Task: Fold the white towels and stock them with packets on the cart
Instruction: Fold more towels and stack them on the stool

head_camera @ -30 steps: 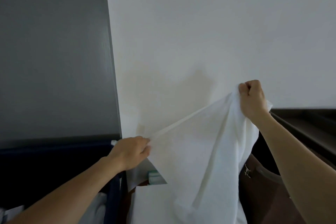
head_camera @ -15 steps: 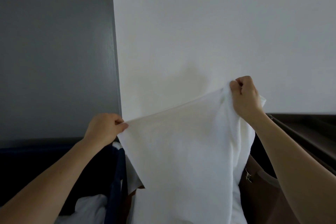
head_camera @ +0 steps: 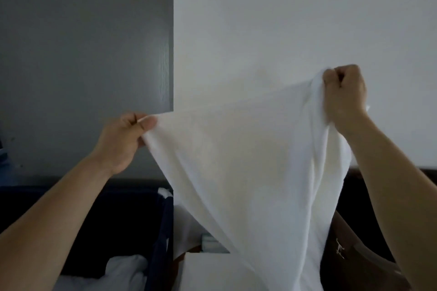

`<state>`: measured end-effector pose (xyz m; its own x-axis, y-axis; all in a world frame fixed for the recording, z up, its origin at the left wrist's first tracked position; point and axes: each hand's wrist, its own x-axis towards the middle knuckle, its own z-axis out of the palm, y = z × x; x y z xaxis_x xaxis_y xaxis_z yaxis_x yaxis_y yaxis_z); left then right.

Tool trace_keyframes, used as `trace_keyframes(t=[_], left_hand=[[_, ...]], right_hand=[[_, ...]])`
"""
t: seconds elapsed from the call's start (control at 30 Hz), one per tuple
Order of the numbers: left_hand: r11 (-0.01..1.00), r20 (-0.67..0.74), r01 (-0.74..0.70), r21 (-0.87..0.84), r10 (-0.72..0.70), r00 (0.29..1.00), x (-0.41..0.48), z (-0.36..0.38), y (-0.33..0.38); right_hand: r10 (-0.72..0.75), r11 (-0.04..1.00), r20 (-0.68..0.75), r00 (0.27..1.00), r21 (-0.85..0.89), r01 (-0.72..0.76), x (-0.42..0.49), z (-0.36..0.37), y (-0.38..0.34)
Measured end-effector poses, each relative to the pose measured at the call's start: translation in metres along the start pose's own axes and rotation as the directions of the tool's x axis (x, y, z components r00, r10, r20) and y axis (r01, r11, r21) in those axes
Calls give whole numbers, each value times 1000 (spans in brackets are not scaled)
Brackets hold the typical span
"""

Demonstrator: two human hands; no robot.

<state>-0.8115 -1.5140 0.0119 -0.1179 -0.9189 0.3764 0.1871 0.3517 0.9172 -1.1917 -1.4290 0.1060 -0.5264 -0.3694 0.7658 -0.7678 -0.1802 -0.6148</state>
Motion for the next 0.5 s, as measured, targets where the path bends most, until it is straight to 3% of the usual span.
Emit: trace_keyframes(t=[0.07,0.17,0.33,0.4,0.5], left_hand=[[977,-48,-57,-206,48,998,11,0,20],[951,-168,-64,-302,13,986,22,5,22],[915,-240,267,-301,-344,908,6,17,-35],[904,-227,358,-234,-409,884,-6,30,-57],[861,-214,472,-188,-505,836,-14,60,-93]], right_hand=[[-21,999,-30,999,41,23,14,-3,-20],[-20,999,-10,1000,48,20,21,5,-31],[190,973,245,951,-176,-149,-22,39,49],[296,943,327,898,-246,-222,-60,50,81],[343,934,379,859,-234,-269,-121,66,101]])
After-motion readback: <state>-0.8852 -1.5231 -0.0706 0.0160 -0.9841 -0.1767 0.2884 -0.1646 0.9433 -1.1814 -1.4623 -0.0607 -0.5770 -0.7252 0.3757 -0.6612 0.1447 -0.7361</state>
